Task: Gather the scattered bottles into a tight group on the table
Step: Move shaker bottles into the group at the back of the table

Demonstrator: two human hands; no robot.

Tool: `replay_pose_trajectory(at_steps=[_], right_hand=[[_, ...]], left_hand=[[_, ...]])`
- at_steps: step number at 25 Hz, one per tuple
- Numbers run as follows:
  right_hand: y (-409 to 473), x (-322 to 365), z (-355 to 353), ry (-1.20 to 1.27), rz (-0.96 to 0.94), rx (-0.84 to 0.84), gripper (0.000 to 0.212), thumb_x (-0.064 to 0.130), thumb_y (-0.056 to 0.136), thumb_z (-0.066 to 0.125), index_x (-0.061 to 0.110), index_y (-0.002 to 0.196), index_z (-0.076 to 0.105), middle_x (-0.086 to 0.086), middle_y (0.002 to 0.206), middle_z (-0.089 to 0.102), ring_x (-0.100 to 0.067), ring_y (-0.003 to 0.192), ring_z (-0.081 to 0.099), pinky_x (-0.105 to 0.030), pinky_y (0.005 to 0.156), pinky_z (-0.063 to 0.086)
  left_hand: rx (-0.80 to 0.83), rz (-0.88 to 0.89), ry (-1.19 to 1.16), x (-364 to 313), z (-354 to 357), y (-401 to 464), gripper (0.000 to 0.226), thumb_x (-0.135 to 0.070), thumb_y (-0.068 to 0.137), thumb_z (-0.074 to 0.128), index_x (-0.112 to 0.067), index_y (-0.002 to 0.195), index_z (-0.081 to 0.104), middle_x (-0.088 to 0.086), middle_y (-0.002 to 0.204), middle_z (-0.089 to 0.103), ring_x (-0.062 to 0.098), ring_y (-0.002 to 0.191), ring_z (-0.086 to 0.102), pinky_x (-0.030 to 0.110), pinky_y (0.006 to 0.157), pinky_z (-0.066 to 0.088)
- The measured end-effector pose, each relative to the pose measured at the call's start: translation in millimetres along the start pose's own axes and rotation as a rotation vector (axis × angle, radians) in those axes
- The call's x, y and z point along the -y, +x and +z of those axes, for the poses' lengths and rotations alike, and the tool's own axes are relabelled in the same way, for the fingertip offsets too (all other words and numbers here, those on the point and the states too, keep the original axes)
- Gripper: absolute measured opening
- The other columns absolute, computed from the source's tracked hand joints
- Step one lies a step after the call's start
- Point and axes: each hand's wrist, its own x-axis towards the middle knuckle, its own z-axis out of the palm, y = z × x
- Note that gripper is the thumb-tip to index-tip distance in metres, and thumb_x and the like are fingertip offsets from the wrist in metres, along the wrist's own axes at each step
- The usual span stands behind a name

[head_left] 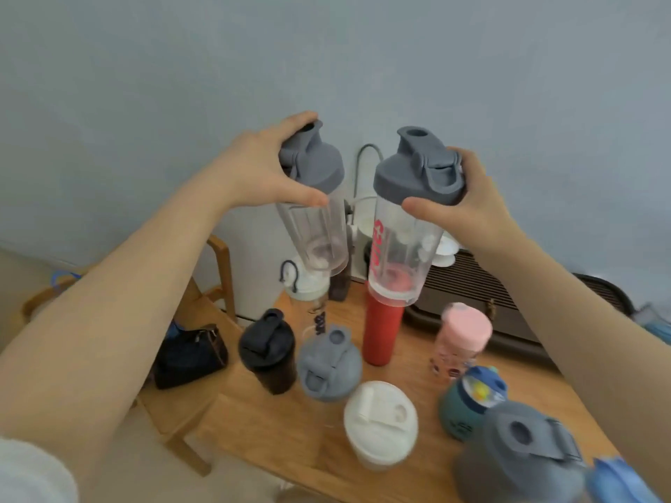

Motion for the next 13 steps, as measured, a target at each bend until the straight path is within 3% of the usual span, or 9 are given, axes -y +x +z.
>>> replay_pose_trajectory(at_steps=[6, 10, 13], right_hand=[[45.9, 26.8, 74.3, 0.026, 0.006, -0.122, 0.056, 0.023, 0.063, 0.074, 0.027, 0.11, 0.044, 0.018, 0.102, 0.059, 0.015, 0.083, 0.06, -0.011, 0.074, 0.049], [61.7, 16.0, 113.1, -0.079, 0.133, -0.142, 0.056, 0.006, 0.072, 0.076, 0.019, 0.113, 0.04, 0.015, 0.097, 0.055, 0.019, 0.072, 0.058, -0.004, 0.065, 0.047], [55.9, -1.8, 119.9, -0.117, 0.237, -0.237, 0.053, 0.004, 0.075, 0.072, 0.019, 0.112, 0.037, 0.015, 0.095, 0.052, 0.011, 0.074, 0.058, -0.007, 0.062, 0.048]], left_hand=[[0.014, 0.073, -0.012, 113.4, -40.7, 41.5, 0.095, -0.033, 0.063, 0.081, -0.035, 0.141, 0.025, -0.009, 0.141, 0.043, 0.011, 0.119, 0.045, 0.023, 0.093, 0.034], [0.207, 0.088, 0.006, 181.6, 8.7, 61.4, 0.1, -0.034, 0.061, 0.082, -0.029, 0.142, 0.023, 0.003, 0.142, 0.045, 0.025, 0.123, 0.048, 0.031, 0.097, 0.04], [0.371, 0.119, 0.06, 210.0, 60.9, 66.0, 0.107, -0.041, 0.059, 0.081, -0.031, 0.144, 0.017, 0.012, 0.14, 0.045, 0.032, 0.124, 0.046, 0.043, 0.099, 0.044]])
